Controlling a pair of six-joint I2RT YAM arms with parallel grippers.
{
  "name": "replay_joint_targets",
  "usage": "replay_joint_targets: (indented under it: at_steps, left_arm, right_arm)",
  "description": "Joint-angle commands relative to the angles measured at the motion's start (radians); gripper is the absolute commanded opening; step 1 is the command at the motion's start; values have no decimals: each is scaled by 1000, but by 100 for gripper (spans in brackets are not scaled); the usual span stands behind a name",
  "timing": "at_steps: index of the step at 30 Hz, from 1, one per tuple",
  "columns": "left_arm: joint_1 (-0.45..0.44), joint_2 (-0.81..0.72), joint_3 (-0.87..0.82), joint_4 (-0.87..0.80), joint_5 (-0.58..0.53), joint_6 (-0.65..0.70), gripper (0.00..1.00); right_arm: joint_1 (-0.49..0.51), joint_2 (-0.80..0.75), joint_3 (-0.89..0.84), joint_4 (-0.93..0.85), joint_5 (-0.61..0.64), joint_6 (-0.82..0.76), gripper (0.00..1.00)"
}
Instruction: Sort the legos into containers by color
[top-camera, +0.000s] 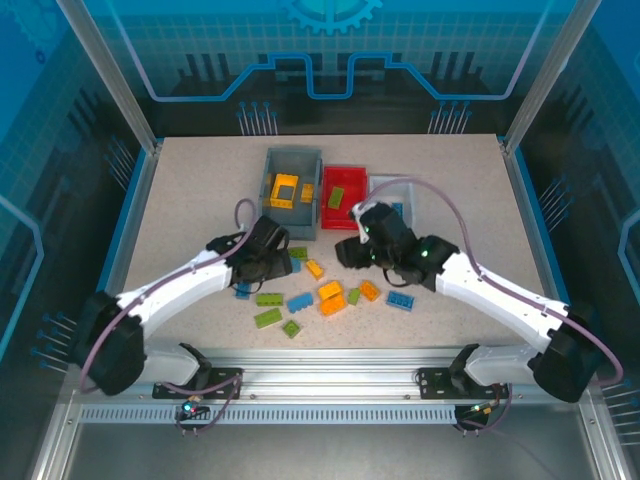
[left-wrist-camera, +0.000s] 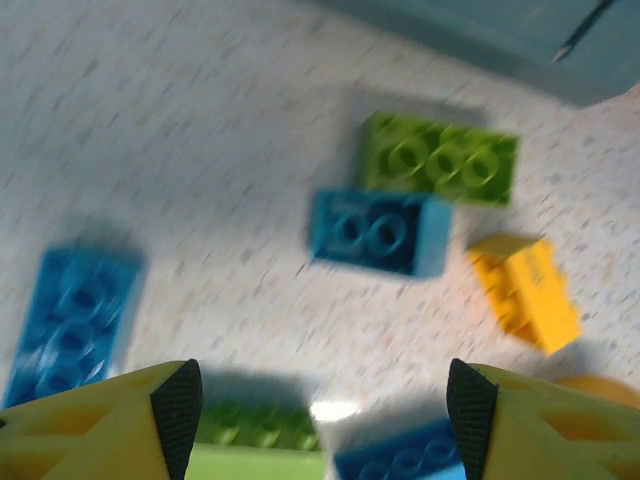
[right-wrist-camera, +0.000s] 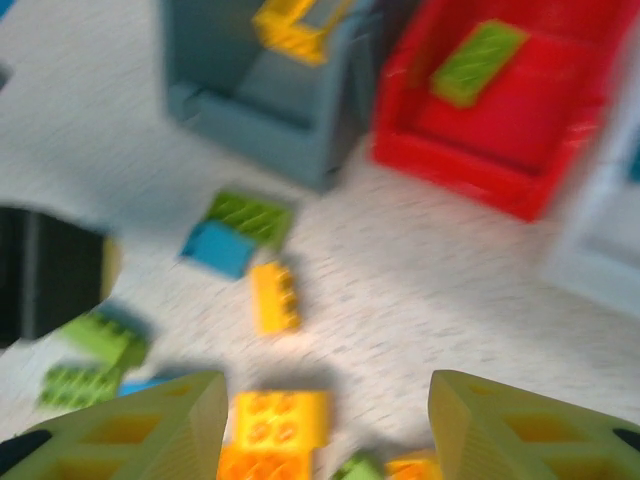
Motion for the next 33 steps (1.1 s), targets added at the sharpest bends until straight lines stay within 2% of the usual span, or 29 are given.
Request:
replay_joint_targets:
  at_steps: [1,7,10,13,19,26,29,33]
  left_arm:
    - [-7,-87,-77,-116,28,-255,69]
    - [-10,-148,-155,-65,51,-567,66]
    - [-11,-126,-180,-34,68,-706,66]
    - [-11,-92,-184,-31,88,-802,64]
    - [-8,-55,-183,26,60,-871,63]
    - [-7,12,-220,78,112,-930,57]
    - [-7,16,-220,87,84,-933,50]
    - [1,38,-205,107,59,-914,34]
  right_arm:
    - [78,-25,-66,107,-87,-36,58]
    - [176,-12,-110,168,-130,-40,62]
    - [208,-11,-118,214,-177,-63,65]
    - [225,-3,-116,215,-168,-63,66]
    - [233,15,-112,220,-174,-57,66]
    - [235,3,-110,211,-137,-43,65]
    - [235,4,-109,203,-127,-42,65]
    - [235,16,-105,203,-124,-34,64]
